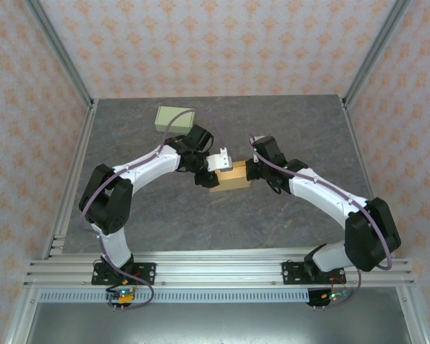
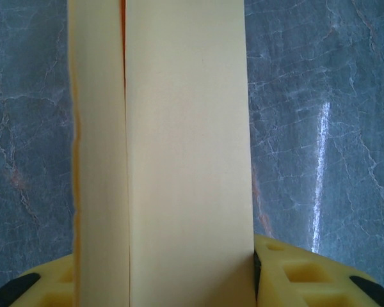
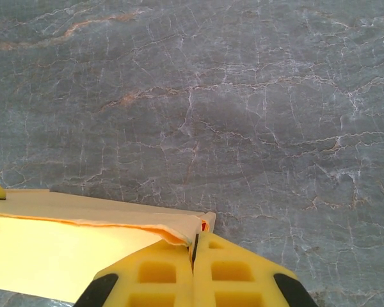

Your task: Fold the paper box

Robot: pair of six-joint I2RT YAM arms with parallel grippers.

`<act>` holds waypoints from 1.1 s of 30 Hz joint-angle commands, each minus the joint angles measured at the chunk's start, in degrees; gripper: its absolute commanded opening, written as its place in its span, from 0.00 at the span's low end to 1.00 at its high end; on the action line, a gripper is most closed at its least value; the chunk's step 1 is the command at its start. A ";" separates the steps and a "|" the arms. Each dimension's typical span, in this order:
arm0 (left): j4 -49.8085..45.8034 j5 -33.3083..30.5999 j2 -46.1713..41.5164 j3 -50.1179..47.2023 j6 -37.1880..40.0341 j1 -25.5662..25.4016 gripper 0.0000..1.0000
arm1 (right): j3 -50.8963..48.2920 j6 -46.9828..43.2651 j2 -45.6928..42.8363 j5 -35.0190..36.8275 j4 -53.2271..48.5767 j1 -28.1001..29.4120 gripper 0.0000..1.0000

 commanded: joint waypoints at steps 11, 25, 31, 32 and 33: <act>-2.54 -3.69 3.77 0.22 0.17 -0.84 0.41 | -2.24 6.30 2.49 1.63 3.20 1.76 0.00; -2.27 -4.12 3.97 0.39 -0.22 -1.12 0.41 | -2.94 8.43 2.21 1.15 0.98 2.97 0.01; -2.59 -4.40 4.06 0.49 -0.03 -1.20 0.41 | 0.27 8.89 0.82 0.49 -3.37 2.92 0.03; -2.48 -4.24 3.98 0.44 -0.01 -1.12 0.41 | 0.70 8.59 0.83 0.49 -3.63 2.89 0.03; -2.19 -4.01 3.84 0.23 -0.22 -1.11 0.41 | 0.81 8.48 0.86 0.61 -3.50 2.96 0.03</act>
